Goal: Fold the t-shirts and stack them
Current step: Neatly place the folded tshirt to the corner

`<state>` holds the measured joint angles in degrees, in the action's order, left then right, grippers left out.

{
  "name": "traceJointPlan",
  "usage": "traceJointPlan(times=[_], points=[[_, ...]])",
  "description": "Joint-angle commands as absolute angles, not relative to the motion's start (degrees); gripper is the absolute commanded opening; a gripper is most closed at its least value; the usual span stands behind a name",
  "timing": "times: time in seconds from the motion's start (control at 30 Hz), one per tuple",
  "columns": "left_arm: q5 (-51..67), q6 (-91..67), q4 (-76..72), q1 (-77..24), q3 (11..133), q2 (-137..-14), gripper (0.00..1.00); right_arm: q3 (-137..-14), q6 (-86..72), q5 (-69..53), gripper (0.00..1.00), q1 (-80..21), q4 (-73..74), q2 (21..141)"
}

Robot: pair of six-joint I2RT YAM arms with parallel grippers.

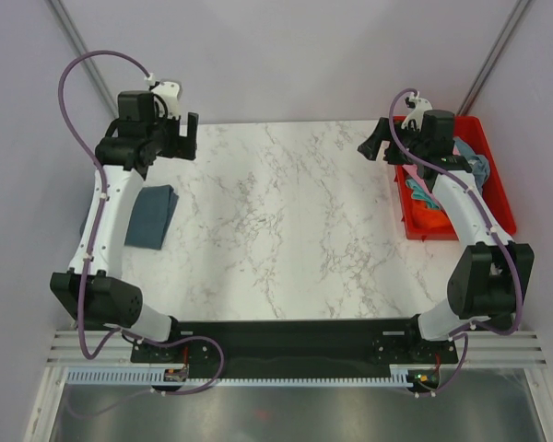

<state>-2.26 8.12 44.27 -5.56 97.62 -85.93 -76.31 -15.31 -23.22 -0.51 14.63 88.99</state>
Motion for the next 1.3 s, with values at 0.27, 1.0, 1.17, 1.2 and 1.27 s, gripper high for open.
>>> traceJointPlan(times=[0.27, 1.0, 1.17, 1.2, 1.27], points=[[41.02, -6.3, 37.97, -3.43, 96.85, -82.88, 0.99, -76.38, -16.08, -24.08, 0.98, -0.35, 12.74, 88.77], [-3.52, 12.13, 40.69, -7.82, 97.65, -83.24, 0.99, -76.46, -15.91, -21.64, 0.98, 1.49, 12.57, 88.42], [-1.32, 10.29, 40.78, -7.82, 97.3, -83.06, 0.99, -79.01, -9.26, 13.4, 0.98, -1.3, 17.22, 87.72], [-1.14, 10.2, 40.69, -7.82, 97.38, -83.14, 0.99, -79.19, -7.92, 18.58, 0.98, -1.75, 17.14, 87.63], [-1.23, 9.85, 40.69, -7.82, 97.38, -83.32, 0.99, -79.8, -4.68, 27.55, 0.98, -2.02, 16.7, 87.98]])
